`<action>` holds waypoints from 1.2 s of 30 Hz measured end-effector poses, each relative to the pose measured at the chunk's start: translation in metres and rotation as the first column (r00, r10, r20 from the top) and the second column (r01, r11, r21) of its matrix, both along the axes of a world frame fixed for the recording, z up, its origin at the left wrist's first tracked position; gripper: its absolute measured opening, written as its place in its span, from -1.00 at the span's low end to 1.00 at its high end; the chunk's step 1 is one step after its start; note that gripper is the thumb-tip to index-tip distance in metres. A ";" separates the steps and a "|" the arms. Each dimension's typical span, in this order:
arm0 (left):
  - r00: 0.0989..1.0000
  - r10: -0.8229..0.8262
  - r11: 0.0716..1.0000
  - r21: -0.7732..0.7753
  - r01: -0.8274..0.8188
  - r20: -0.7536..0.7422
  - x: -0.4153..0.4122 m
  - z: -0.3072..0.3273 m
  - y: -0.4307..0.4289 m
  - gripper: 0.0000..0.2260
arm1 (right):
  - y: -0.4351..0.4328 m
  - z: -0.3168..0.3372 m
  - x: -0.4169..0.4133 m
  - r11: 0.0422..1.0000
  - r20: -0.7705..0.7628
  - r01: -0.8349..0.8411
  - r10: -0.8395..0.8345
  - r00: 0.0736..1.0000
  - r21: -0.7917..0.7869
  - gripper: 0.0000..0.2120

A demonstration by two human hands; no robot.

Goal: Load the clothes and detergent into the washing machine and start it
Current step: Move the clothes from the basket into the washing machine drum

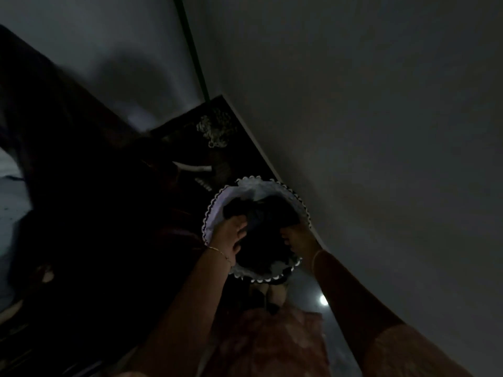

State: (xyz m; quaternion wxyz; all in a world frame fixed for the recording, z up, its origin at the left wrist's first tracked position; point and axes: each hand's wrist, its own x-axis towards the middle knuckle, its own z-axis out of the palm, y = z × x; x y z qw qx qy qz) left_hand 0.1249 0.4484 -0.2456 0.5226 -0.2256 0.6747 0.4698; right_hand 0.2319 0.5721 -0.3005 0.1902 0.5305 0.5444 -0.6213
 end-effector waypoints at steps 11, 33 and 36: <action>0.939 -0.327 0.901 -0.335 0.277 -0.104 -0.007 -0.206 -0.006 -0.76 | -0.005 -0.162 0.026 0.899 0.278 -0.381 0.318 0.906 0.215 -0.68; 0.806 -0.590 0.783 -0.272 0.559 -0.044 -0.046 -0.300 0.023 -0.47 | 0.017 -0.224 0.060 0.983 0.225 -0.073 0.034 0.974 0.167 -0.73; 0.890 -0.441 0.877 -0.266 0.401 -0.112 -0.044 -0.313 0.016 -0.46 | 0.015 -0.228 0.060 0.974 0.211 -0.078 0.032 0.977 0.212 -0.78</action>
